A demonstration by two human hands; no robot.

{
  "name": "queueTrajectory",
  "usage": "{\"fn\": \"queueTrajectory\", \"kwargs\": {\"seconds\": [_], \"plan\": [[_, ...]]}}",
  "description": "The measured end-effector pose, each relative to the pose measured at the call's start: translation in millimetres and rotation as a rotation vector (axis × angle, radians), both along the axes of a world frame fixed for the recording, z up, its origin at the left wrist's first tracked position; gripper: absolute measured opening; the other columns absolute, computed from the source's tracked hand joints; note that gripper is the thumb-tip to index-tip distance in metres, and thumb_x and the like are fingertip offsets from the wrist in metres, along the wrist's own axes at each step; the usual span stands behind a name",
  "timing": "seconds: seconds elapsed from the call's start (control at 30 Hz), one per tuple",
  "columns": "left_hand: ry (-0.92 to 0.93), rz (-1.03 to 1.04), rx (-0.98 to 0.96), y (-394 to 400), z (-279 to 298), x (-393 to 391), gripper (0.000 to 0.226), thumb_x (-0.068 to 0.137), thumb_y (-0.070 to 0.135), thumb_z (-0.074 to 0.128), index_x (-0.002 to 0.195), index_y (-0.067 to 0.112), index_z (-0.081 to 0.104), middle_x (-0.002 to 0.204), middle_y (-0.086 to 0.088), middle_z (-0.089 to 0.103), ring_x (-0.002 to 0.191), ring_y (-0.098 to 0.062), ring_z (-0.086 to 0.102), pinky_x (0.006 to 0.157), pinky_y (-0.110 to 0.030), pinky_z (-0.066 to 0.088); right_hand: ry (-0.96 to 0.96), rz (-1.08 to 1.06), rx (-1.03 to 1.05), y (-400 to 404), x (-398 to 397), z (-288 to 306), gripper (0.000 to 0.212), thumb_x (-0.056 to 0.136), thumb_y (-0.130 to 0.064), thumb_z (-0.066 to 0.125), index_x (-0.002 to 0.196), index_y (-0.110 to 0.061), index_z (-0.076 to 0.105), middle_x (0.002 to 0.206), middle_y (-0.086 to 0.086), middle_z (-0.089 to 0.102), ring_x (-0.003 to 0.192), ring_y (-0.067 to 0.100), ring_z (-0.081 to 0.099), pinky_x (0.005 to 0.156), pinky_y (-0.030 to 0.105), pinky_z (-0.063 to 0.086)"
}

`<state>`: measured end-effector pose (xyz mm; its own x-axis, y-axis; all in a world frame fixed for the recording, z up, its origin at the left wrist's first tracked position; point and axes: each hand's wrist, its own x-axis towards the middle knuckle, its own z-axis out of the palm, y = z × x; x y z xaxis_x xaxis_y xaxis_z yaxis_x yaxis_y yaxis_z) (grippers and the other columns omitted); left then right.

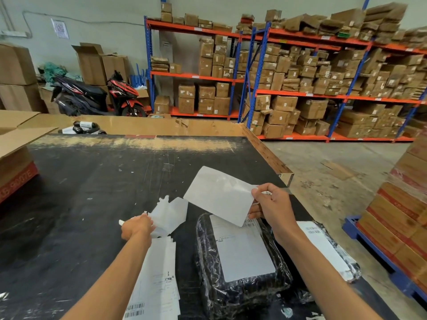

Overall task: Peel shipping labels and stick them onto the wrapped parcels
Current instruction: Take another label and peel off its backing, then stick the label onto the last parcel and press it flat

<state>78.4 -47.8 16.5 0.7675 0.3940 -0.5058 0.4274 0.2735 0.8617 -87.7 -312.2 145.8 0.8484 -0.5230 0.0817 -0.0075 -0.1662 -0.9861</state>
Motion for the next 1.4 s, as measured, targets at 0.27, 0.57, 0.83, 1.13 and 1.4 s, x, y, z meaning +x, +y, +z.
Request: {"fn": "queueTrajectory", "kwargs": {"seconds": [0.27, 0.57, 0.83, 1.13, 1.4], "plan": [[-0.151, -0.045, 0.262, -5.4, 6.9, -10.1, 0.018, 0.085, 0.023, 0.075, 0.095, 0.008, 0.078, 0.084, -0.009, 0.073, 0.065, -0.019, 0.068, 0.08, -0.042, 0.061, -0.011, 0.044, 0.015, -2.3, 5.4, -4.2, 0.013, 0.1, -0.016, 0.058, 0.09, -0.01, 0.061, 0.069, 0.001, 0.077, 0.055, 0.017, 0.072, 0.047, 0.02, 0.054], [-0.402, -0.132, 0.415, -51.4, 86.2, -46.5, 0.015, 0.079, 0.038, 0.079, 0.066, 0.031, 0.076, 0.08, 0.002, 0.077, 0.071, -0.021, 0.067, 0.073, -0.036, 0.059, -0.146, 0.071, 0.006, -13.3, 18.5, -2.5, 0.012, 0.098, -0.018, 0.061, 0.089, -0.009, 0.063, 0.069, 0.006, 0.075, 0.055, 0.023, 0.071, 0.048, 0.025, 0.055], [-0.41, -0.628, 0.12, -127.7, 165.7, -80.2, 0.046, 0.087, 0.062, 0.058, 0.096, 0.019, 0.073, 0.084, -0.001, 0.079, 0.069, -0.014, 0.075, 0.059, -0.028, 0.059, -0.576, 0.07, -0.37, -46.2, 11.6, 13.2, 0.006, 0.092, -0.019, 0.07, 0.086, -0.018, 0.071, 0.071, -0.006, 0.07, 0.057, 0.015, 0.065, 0.049, 0.028, 0.051], [-0.368, -0.59, -0.071, -207.6, 175.3, -80.6, 0.013, 0.088, 0.016, 0.064, 0.096, 0.009, 0.071, 0.082, -0.007, 0.075, 0.072, -0.016, 0.072, 0.061, -0.029, 0.059, -0.693, 0.115, -0.956, -114.1, 0.8, 9.8, 0.009, 0.087, -0.026, 0.076, 0.091, -0.018, 0.076, 0.089, -0.006, 0.073, 0.077, 0.007, 0.066, 0.059, 0.029, 0.054], [-0.438, -0.746, 0.05, -269.0, 166.1, -72.7, 0.017, 0.091, 0.004, 0.056, 0.096, 0.006, 0.072, 0.097, -0.005, 0.078, 0.081, -0.017, 0.073, 0.062, -0.025, 0.058, -0.18, 0.352, -0.834, -171.8, -1.3, -6.0, 0.062, 0.084, -0.036, 0.077, 0.138, -0.029, 0.048, 0.129, -0.01, 0.047, 0.115, 0.012, 0.048, 0.099, 0.034, 0.047]]}}
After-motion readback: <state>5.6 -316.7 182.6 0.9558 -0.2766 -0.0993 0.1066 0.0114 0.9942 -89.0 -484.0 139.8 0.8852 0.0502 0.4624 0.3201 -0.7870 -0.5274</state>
